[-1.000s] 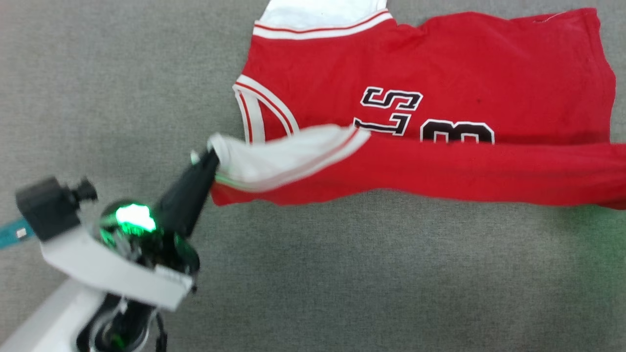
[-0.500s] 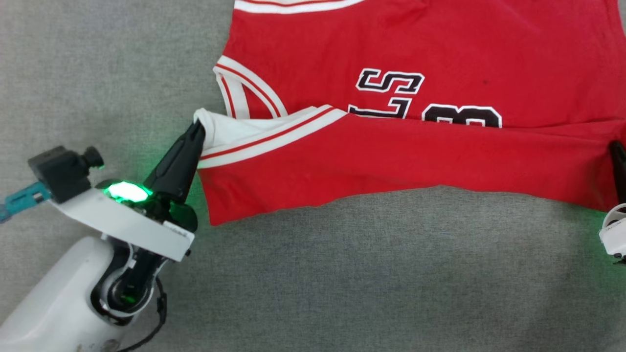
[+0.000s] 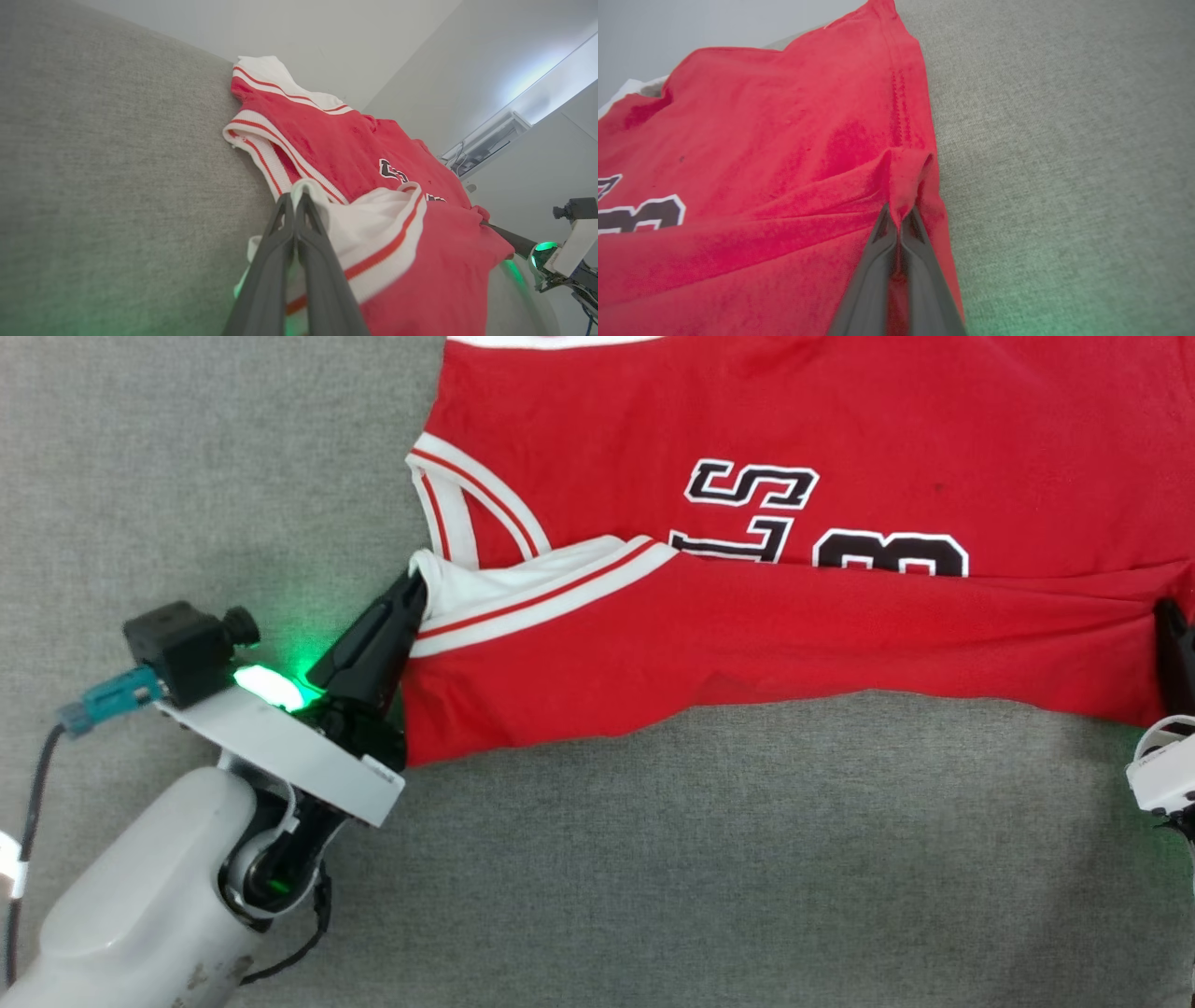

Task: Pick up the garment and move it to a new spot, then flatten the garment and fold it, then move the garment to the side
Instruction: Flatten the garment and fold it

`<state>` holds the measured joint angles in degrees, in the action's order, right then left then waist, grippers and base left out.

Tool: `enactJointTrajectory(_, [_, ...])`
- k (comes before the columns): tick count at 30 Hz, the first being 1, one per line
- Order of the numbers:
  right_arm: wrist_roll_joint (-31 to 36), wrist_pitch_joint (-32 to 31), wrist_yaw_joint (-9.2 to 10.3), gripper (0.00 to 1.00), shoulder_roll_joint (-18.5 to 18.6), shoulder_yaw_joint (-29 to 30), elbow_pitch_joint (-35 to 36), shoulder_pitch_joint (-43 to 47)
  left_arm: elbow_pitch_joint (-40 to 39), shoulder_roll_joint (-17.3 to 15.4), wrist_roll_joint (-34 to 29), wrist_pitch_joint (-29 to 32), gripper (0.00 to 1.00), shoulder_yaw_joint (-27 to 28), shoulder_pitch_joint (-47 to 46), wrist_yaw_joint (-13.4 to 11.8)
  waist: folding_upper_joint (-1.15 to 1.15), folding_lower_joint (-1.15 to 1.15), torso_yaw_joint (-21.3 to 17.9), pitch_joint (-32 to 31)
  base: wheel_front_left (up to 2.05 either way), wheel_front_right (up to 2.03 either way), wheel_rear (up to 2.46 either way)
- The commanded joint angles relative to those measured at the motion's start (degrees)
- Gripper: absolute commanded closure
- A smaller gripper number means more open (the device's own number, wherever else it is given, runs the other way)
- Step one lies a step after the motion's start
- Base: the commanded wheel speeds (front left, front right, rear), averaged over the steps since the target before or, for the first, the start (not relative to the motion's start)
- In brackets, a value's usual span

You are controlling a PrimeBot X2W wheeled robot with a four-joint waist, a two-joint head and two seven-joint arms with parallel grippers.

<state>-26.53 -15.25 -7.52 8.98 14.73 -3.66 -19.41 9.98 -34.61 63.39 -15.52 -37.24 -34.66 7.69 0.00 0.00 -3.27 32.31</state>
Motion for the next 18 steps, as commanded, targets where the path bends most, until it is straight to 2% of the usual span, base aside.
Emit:
enactJointTrajectory(1, [0.75,-0.35,0.06,1.00,-0.41,-1.05,-1.69,0.15,5.34,-1.08,0.17,0.83,1.00,-1.96,2.38,-0.43,0.00,0.00,-0.08,-0.36,0.00,0.00,0.00])
enactJointTrajectory(3, [0.66,-0.02,0.06,1.00,-0.32,-1.35,-2.00,0.35,6.86,-1.31,0.36,0.87,1.00,-3.34,1.95,-0.43,0.00,0.00,-0.08,-0.89,0.00,0.00,0.00])
enactJointTrajectory(4, [0.71,0.19,0.06,1.00,-0.24,-1.50,-2.04,0.49,7.46,-1.61,0.16,0.87,0.90,-4.13,1.79,-0.43,0.00,0.00,-0.08,-1.21,0.00,0.00,0.00])
enactJointTrajectory(6, [1.04,0.58,0.06,1.00,0.18,-1.94,-2.08,0.85,8.68,-2.39,-0.12,0.87,0.53,-5.63,1.13,-0.55,0.00,0.00,0.01,-1.95,0.00,0.00,0.00])
enactJointTrajectory(7, [1.19,0.65,0.06,1.00,0.34,-2.18,-2.05,0.98,9.24,-2.98,-0.46,0.86,0.16,-6.65,0.77,-0.55,0.00,0.00,0.05,-2.39,0.00,0.00,0.00])
enactJointTrajectory(8, [1.31,0.75,0.06,1.00,0.54,-2.51,-1.91,1.11,9.50,-3.55,-0.60,0.86,0.00,-7.59,0.16,-0.56,0.00,0.00,0.11,-2.83,0.00,0.00,0.00])
enactJointTrajectory(9, [1.30,0.89,0.06,0.98,0.75,-2.85,-1.75,1.29,9.61,-4.21,-0.38,0.86,0.00,-8.34,-0.50,-0.56,0.00,0.00,0.15,-3.27,0.00,0.00,0.00])
enactJointTrajectory(11, [1.47,1.38,0.06,0.51,1.29,-3.10,-1.49,1.56,9.00,-5.56,-0.23,1.38,0.00,-10.14,-1.86,-0.55,0.00,0.00,0.35,-4.27,0.00,0.00,0.00])
enactJointTrajectory(12, [1.53,1.61,0.06,0.10,1.51,-3.19,-1.42,1.59,8.55,-6.13,0.07,2.06,0.00,-10.84,-2.80,-0.53,0.00,0.00,0.48,-4.80,0.00,0.00,0.00])
enactJointTrajectory(13, [1.58,1.76,0.06,0.00,1.78,-3.23,-1.24,1.62,8.05,-6.96,0.79,3.38,0.00,-11.50,-3.59,-0.48,0.00,0.00,0.61,-5.29,0.00,0.00,0.00])
enactJointTrajectory(18, [2.47,2.19,0.06,0.00,2.41,-3.31,0.71,3.05,4.70,-13.73,2.13,11.21,0.00,-13.99,-8.20,-0.28,0.00,0.00,1.22,-7.91,0.00,0.00,0.00])
